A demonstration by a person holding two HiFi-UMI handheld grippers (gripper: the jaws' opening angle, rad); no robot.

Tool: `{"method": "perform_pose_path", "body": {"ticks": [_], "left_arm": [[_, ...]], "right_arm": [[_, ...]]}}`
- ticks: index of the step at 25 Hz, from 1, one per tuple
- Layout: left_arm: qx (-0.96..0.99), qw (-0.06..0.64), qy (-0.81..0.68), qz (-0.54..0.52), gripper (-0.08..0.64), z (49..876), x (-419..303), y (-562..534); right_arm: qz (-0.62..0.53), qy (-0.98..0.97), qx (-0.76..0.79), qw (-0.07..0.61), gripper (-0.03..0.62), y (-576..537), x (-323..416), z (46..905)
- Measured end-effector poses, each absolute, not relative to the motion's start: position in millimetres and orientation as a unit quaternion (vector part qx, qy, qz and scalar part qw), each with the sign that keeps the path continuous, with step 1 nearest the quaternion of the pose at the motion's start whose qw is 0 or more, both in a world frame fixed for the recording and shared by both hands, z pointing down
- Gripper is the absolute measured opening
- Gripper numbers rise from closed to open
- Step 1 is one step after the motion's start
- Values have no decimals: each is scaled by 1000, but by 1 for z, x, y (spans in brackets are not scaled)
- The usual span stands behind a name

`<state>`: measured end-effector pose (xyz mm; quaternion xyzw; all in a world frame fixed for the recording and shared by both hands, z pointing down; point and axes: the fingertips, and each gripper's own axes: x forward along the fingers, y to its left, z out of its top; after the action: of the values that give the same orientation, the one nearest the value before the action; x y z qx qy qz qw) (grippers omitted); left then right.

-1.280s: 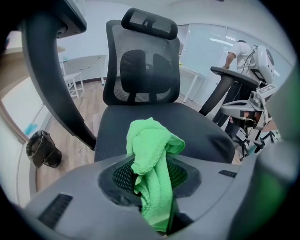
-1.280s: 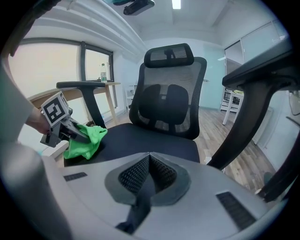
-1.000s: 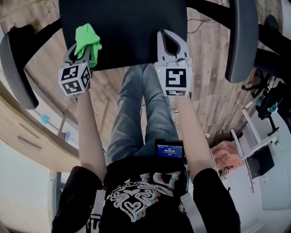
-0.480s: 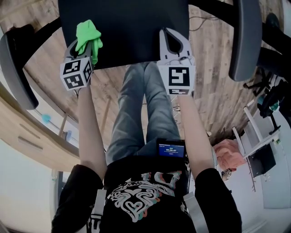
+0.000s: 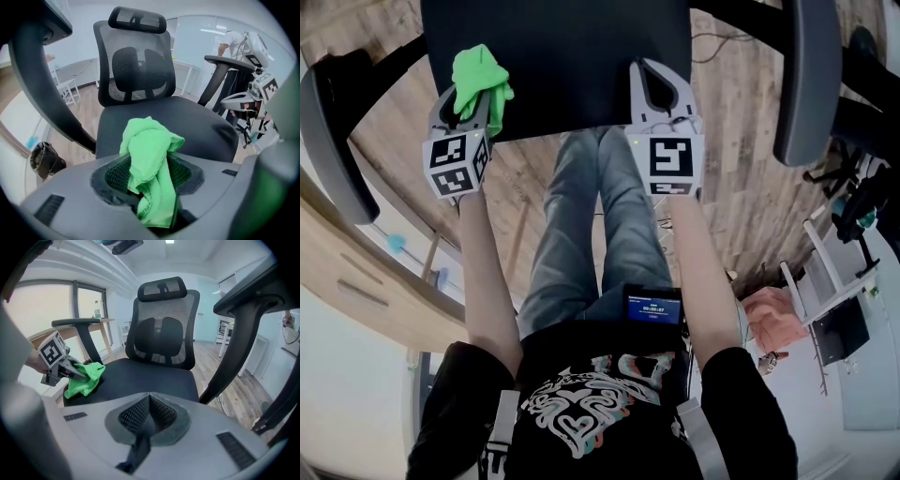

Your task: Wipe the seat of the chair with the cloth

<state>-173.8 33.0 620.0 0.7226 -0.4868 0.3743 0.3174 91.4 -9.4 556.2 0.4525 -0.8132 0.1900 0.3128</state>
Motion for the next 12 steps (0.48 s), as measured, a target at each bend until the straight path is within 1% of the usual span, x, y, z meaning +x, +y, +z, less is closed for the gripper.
{"method": "perform_pose_path", "body": {"ticks": [2, 8, 12], "left_arm": [[721, 316, -491, 372, 192, 618, -175, 33], [724, 298, -505, 363, 192, 609, -179, 29], [717, 315, -500, 370, 191, 624, -182, 35]], "right_arm": [[190, -813, 453, 311, 0, -9, 93, 557], [197, -815, 446, 314, 0, -6, 90, 559], [199, -814, 445, 316, 0, -4, 88, 561]]}}
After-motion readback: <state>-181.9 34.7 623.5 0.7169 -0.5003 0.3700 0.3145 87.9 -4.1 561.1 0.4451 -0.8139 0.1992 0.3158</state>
